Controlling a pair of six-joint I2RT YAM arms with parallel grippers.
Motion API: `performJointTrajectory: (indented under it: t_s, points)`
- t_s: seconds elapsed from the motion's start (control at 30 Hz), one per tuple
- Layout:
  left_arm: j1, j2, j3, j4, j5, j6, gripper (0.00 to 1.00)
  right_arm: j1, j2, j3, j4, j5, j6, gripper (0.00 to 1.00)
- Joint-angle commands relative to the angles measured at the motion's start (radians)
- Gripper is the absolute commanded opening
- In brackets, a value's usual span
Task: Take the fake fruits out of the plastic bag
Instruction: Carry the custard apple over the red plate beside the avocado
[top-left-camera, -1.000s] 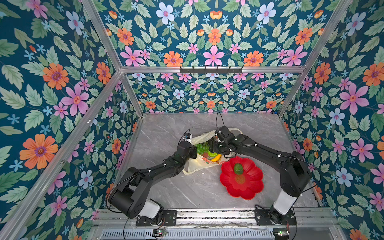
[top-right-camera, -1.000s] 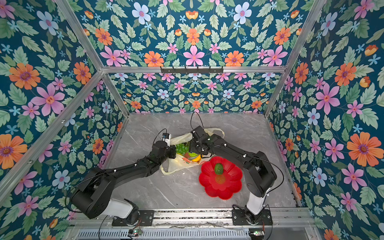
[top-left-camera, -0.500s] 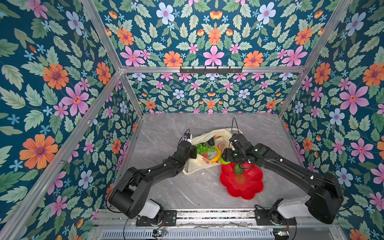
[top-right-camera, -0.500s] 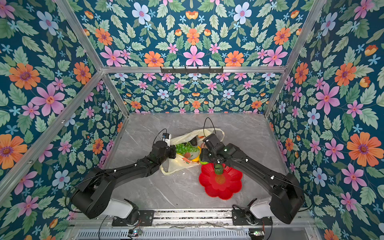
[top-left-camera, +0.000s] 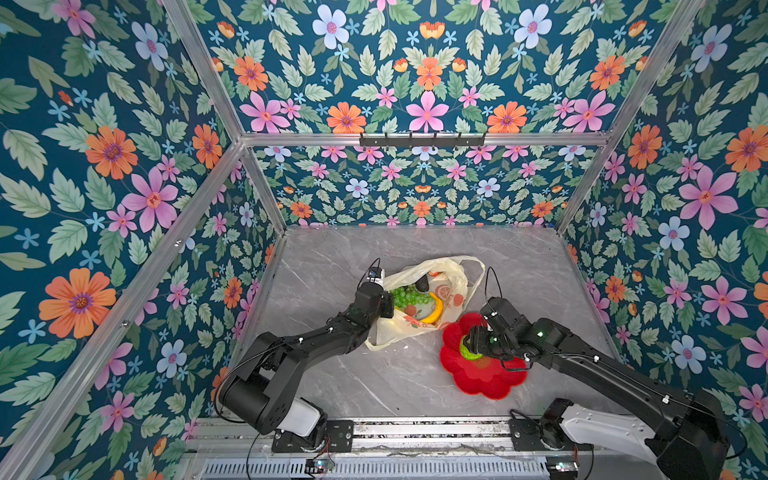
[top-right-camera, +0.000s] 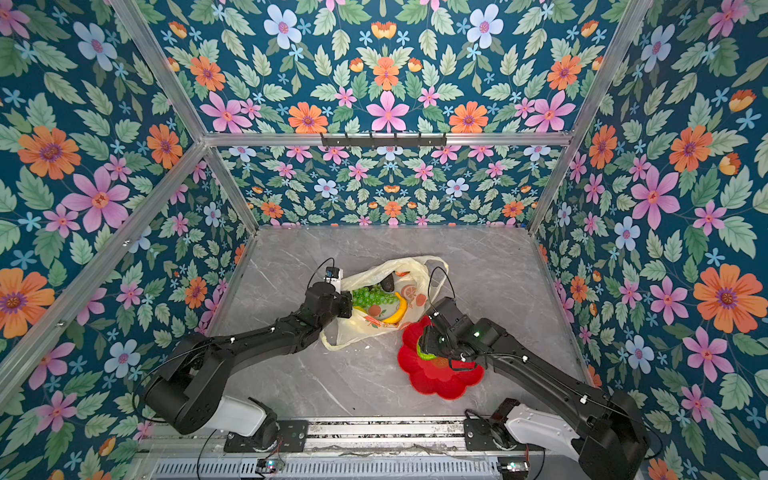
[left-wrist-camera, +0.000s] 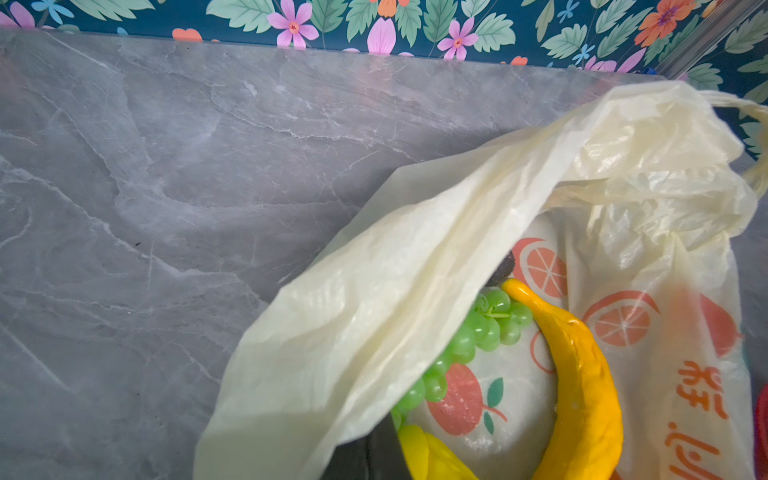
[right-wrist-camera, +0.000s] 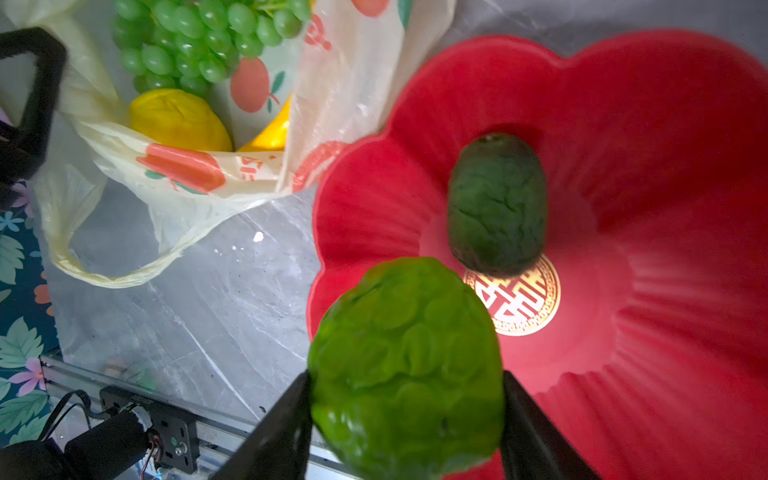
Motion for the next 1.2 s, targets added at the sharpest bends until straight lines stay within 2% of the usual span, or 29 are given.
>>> performJointTrajectory:
  t_s: [0.0, 0.3, 0.5, 0.67, 1.17]
  points:
    - [0.0, -0.001, 0.006, -0.004, -0.004, 0.006, 0.0, 0.001, -0.038, -0.043, -0.038, 0.007, 0.058, 0.61]
    - [0.0, -0.01, 0.005, -0.006, -0.004, 0.006, 0.0, 0.0, -0.11, -0.117, -0.094, 0.121, 0.111, 0.61]
    - [0.001, -0.015, 0.002, -0.006, -0.005, 0.008, 0.0, -0.036, -0.107, -0.134, -0.068, 0.2, 0.093, 0.61]
    - [0.0, -0.011, 0.004, -0.006, -0.005, 0.007, 0.0, -0.102, -0.121, -0.188, 0.028, 0.181, 0.077, 0.6]
    - [0.0, -0.003, 0.004, -0.002, -0.006, 0.007, 0.0, -0.121, -0.08, -0.283, 0.246, 0.237, 0.092, 0.59]
